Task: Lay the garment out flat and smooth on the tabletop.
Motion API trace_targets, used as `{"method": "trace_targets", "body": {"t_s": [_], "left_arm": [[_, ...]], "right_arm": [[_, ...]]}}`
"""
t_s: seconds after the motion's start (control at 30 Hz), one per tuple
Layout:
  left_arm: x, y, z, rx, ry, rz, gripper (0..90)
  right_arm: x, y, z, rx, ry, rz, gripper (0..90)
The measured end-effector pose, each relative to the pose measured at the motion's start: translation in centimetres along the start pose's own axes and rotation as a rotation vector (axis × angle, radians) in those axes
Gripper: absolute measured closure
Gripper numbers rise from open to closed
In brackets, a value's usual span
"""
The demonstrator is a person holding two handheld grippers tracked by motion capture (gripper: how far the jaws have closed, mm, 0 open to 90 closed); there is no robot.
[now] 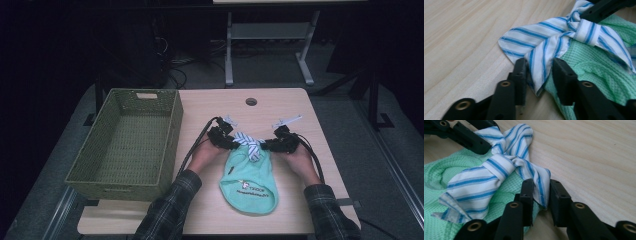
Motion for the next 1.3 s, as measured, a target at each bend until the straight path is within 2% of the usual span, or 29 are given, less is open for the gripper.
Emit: {"method": "trace_targets", "body": {"t_s": [0.17, 0.23, 0.3, 0.37, 0.4, 0.5, 0.53, 0.67, 0.77, 0.87, 1.0, 1.1, 1.3], "left_arm": [[0.1, 0.0, 0.1, -0.003, -0.019, -0.002, 79.5], [0.0, 0.1, 0.2, -0.005, -0.012, 0.003, 83.3], [-0.2, 0.1, 0.3, 0.006, -0.006, -0.002, 84.0], [-1.1, 0.6, 0.4, 0.020, 0.008, 0.028, 84.3], [-1.1, 0.6, 0.4, 0.020, 0.008, 0.028, 84.3], [-2.6, 1.6, 0.3, 0.020, 0.013, 0.084, 84.3], [-3.1, 1.8, 0.3, 0.033, 0.019, 0.097, 84.4], [-4.9, 2.9, 0.5, 0.068, 0.054, 0.143, 84.9], [-6.0, 3.5, 0.5, 0.086, 0.076, 0.170, 85.1], [-7.3, 4.0, 0.6, 0.105, 0.101, 0.211, 85.1], [-8.7, 5.0, 0.8, 0.124, 0.125, 0.247, 85.2], [-8.8, 4.8, 1.3, 0.145, 0.146, 0.251, 85.0], [-8.9, 3.2, 2.9, 0.154, 0.150, 0.274, 83.6]], "right_arm": [[0.1, 0.0, -0.1, -0.011, 0.008, -0.001, 82.5], [0.0, 0.1, -0.3, -0.017, 0.001, -0.006, 84.2], [0.0, 0.2, -0.4, -0.030, -0.013, -0.010, 84.8], [-0.4, 0.6, -0.6, -0.054, -0.040, 0.001, 85.0], [-0.4, 0.6, -0.6, -0.054, -0.040, 0.001, 85.0], [-1.4, 1.4, -0.6, -0.051, -0.040, 0.056, 85.0], [-1.7, 1.6, -0.7, -0.043, -0.034, 0.059, 85.0], [-3.2, 3.0, -1.0, -0.074, -0.048, 0.110, 85.2], [-4.0, 4.0, -1.2, -0.084, -0.049, 0.118, 85.3], [-4.8, 4.8, -1.3, -0.087, -0.038, 0.157, 85.4], [-6.2, 6.1, -1.5, -0.125, -0.063, 0.216, 85.6], [-6.4, 6.3, -1.9, -0.138, -0.072, 0.213, 85.4], [-6.3, 4.7, -2.9, -0.169, -0.063, 0.241, 84.7]]}}
Point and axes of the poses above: each handheld gripper's, and its own axes: x roughly forward along the jaws, y roughly out of its top, z roughly to its right, the point moved 5 cm from there along x, roughly forward along the jaws, and after that the axes turned 1 degree about -x, right-handed, at the moved point
